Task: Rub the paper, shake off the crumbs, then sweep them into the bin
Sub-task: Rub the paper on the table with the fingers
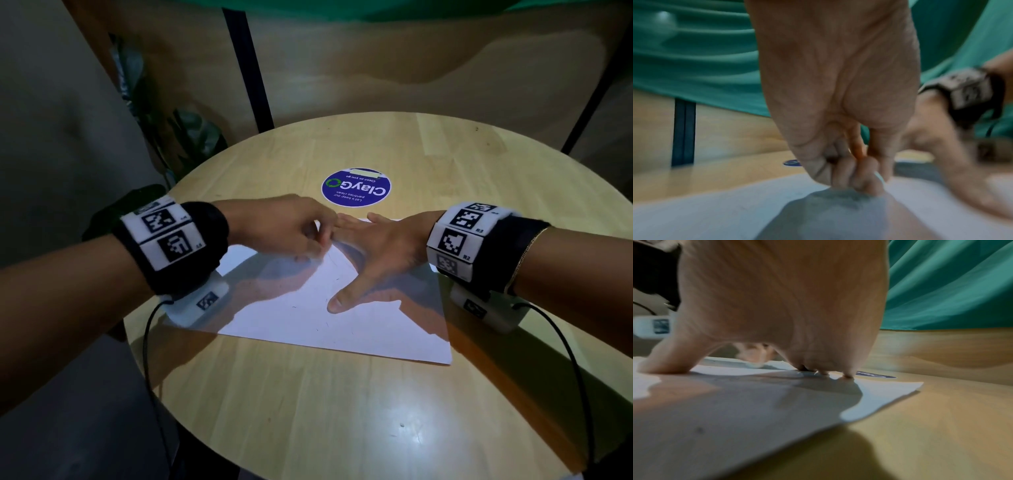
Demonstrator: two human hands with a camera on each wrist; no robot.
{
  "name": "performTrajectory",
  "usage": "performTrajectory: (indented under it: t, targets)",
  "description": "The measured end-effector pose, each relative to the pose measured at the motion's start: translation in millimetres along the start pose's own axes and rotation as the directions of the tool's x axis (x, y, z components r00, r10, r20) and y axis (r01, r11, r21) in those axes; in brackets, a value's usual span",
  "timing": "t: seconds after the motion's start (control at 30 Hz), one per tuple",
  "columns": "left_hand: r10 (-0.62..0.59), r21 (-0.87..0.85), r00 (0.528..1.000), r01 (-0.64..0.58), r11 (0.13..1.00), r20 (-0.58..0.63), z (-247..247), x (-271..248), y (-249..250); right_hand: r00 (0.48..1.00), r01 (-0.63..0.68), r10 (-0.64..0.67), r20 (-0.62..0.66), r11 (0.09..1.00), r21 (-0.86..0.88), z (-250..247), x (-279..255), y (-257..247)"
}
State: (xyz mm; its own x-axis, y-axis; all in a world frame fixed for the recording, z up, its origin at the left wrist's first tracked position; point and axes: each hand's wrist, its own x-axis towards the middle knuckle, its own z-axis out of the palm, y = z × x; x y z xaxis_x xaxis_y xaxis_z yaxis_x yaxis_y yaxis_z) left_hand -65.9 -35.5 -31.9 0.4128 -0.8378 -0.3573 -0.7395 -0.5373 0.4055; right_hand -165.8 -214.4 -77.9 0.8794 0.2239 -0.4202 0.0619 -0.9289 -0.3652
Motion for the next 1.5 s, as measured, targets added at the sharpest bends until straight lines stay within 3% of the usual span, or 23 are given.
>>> performTrajectory:
  t: [0.1,0.23,0.37,0.5,0.63,0.77,0.87,1.0,1.17,1.27,1.37,1.5]
  targets:
    - [0.001,-0.094,0.994,0.009,0.996,0.11,5,-7,-2,1.0,-0.018,0.018,0.011,1.0,-0.023,-1,-8,-3]
    - [-0.038,0.045,0.998,0.039,0.998,-0.043,-6,-9,-10,0.997,-0.068,0.069,0.017,0.996,-0.064,-2,-10,-8]
    - [0.009,-0.039,0.996,-0.005,0.999,0.089,8,-11,2,0.998,-0.05,0.051,0.023,0.998,-0.048,-1,-8,-7]
    - [-0.049,0.205,0.992,0.073,0.976,-0.12,-12,-13,-13,0.992,-0.121,0.124,0.031,0.987,-0.104,-4,-13,-13]
    - [0.008,0.035,1.0,-0.009,0.999,0.027,13,-18,2,0.997,-0.069,0.071,0.017,0.996,-0.063,-2,-11,-12]
    - [-0.084,0.222,0.975,0.13,0.966,-0.205,-8,-30,-25,0.993,-0.117,0.113,-0.032,0.983,-0.14,0,-26,-29]
    - [-0.078,0.058,0.974,0.093,0.994,-0.214,4,-38,-23,0.988,-0.09,0.06,-0.145,0.973,-0.213,7,-21,-29]
    - [-0.118,-0.069,0.973,0.106,0.992,-0.198,22,-45,-30,0.99,-0.136,0.118,-0.071,0.911,-0.388,-1,-37,-36]
    - [-0.194,-0.189,0.948,0.149,0.971,-0.251,11,-45,-40,0.99,-0.079,0.014,-0.14,0.879,-0.47,-7,-52,-38]
    - [-0.177,-0.129,0.951,0.148,0.98,-0.253,12,-37,-34,0.983,-0.053,-0.021,-0.183,0.919,-0.389,-5,-42,-31]
    - [-0.166,-0.142,0.952,0.133,0.981,-0.257,13,-28,-19,0.995,-0.034,0.013,-0.1,0.976,-0.214,-1,-25,-20]
    - [-0.027,-0.244,0.999,0.021,0.969,-0.02,24,-23,6,0.999,-0.047,0.046,-0.003,0.995,-0.089,9,-16,-12]
